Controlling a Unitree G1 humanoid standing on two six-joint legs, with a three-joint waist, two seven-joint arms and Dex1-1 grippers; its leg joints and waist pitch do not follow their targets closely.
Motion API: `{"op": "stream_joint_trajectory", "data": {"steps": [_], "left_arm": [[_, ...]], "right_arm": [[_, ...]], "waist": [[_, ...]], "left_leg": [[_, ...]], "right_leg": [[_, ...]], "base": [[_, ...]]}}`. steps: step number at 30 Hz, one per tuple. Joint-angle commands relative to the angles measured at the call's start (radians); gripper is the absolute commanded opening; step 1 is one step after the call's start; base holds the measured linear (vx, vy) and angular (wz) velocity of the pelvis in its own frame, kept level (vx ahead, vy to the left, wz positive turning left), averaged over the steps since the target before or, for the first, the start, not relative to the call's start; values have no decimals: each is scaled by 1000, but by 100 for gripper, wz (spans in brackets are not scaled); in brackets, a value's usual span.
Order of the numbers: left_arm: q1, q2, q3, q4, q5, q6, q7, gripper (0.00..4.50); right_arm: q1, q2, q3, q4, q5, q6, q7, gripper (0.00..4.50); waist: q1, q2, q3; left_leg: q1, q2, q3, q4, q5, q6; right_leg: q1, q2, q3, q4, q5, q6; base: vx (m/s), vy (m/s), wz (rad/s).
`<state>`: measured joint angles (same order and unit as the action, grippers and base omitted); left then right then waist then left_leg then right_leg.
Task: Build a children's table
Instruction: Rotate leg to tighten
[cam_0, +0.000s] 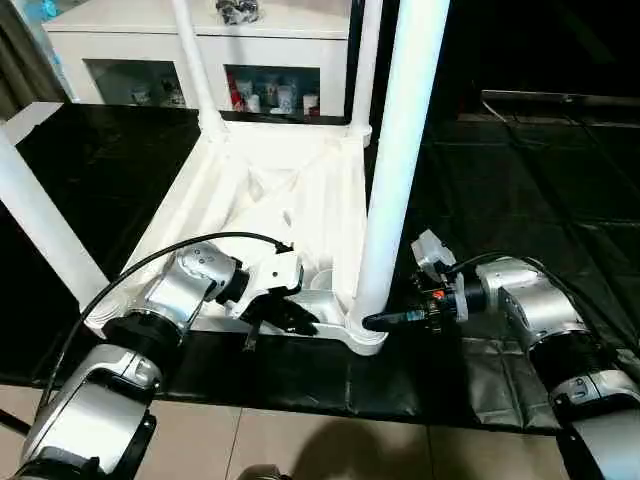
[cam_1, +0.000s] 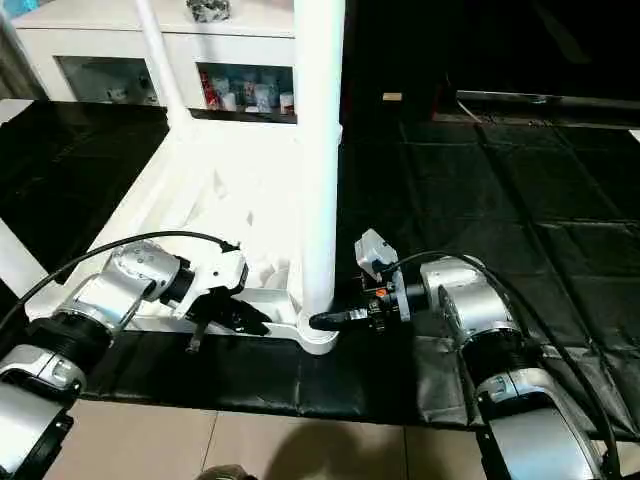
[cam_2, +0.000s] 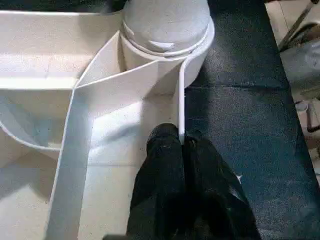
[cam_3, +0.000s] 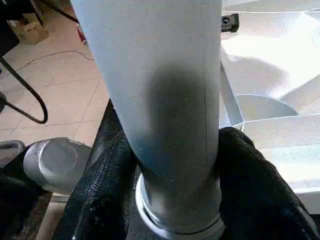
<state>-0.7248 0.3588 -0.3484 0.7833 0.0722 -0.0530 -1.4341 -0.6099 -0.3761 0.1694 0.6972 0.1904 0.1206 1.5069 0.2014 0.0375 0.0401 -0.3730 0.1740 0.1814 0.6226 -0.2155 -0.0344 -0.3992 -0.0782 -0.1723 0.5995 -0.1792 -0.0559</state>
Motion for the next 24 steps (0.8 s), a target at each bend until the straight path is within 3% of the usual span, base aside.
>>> {"op": "stream_joint_trajectory", "data": {"steps": [1,3,5,7,8,9,10,11,13,14,16,18,21,22,24], "left_arm": [[-36,-31,18,20,6,38,97,0],[-41,-44,27,28,5,54,131,0],[-51,-76,41,39,7,101,201,0],[-59,-113,56,45,3,155,270,0],[-72,-171,85,54,-9,226,374,0],[-73,-179,89,56,-10,236,387,0],[-77,-197,98,59,-14,257,418,0],[-80,-215,105,59,-16,272,447,0],[-86,-246,118,59,-21,291,496,0],[-92,-276,135,61,-25,305,556,0],[-97,-295,146,62,-29,314,596,0],[-100,-309,155,62,-31,317,628,0],[-102,-315,159,54,-25,317,652,0],[-101,-311,161,48,-17,317,658,0],[-98,-300,157,44,-9,312,649,0]], "right_arm": [[31,24,-6,-61,29,18,-33,202],[48,32,-9,-84,24,31,-74,201],[71,61,-14,-109,0,73,-195,199],[90,97,-20,-131,-20,117,-302,199],[94,152,-33,-136,-43,164,-440,198],[93,160,-36,-135,-46,170,-461,198],[92,179,-42,-132,-55,182,-509,198],[88,200,-47,-127,-67,191,-559,198],[75,237,-55,-111,-80,199,-635,198],[63,274,-58,-96,-92,201,-707,198],[54,298,-61,-86,-100,201,-755,196],[42,320,-65,-72,-107,203,-807,196],[28,347,-57,-68,-131,187,-870,196],[27,365,-60,-83,-132,190,-888,263],[33,363,-61,-98,-131,189,-877,265]], "waist": [[-8,-10,-74],[-11,-14,-71],[-14,-7,-67],[-22,-11,-60],[-30,-12,-56],[-34,-6,-52],[-54,-11,-42],[-68,-8,-43],[-90,-2,-42],[-102,-2,-48],[-115,-3,-50],[-115,-4,-50],[-115,-2,-56],[-112,-5,-59],[-108,-7,-62]], "left_leg": [[21,98,-34,-69,-52,91],[19,93,-32,-71,-74,80],[20,91,-33,-75,-98,62],[23,84,-33,-79,-138,44],[27,83,-32,-82,-150,28],[32,82,-34,-83,-169,17],[43,74,-37,-83,-243,1],[52,68,-38,-79,-281,-5],[52,71,-42,-85,-303,-3],[49,71,-48,-88,-305,-5],[50,72,-48,-94,-290,8],[47,69,-45,-95,-264,21],[44,77,-47,-100,-226,24],[39,76,-43,-99,-183,32],[33,73,-39,-96,-134,52]], "right_leg": [[53,-121,93,-67,-188,-115],[56,-122,92,-71,-224,-113],[56,-122,92,-82,-301,-85],[56,-121,87,-100,-390,-57],[55,-119,87,-107,-433,-42],[52,-120,82,-112,-461,-40],[51,-121,66,-136,-569,-10],[55,-123,55,-149,-622,20],[63,-117,42,-161,-613,42],[73,-117,36,-160,-584,56],[72,-118,43,-161,-528,44],[72,-121,53,-154,-496,18],[72,-122,67,-138,-424,-24],[77,-123,75,-126,-363,-50],[79,-123,83,-113,-297,-74]], "base": [[0,0,0],[0,0,0],[0,0,0],[0,0,0],[0,0,0],[0,0,0],[0,0,0],[0,0,0],[0,0,0],[0,0,0],[0,0,0],[0,0,0],[17,1,0],[0,0,0],[0,0,0]]}}
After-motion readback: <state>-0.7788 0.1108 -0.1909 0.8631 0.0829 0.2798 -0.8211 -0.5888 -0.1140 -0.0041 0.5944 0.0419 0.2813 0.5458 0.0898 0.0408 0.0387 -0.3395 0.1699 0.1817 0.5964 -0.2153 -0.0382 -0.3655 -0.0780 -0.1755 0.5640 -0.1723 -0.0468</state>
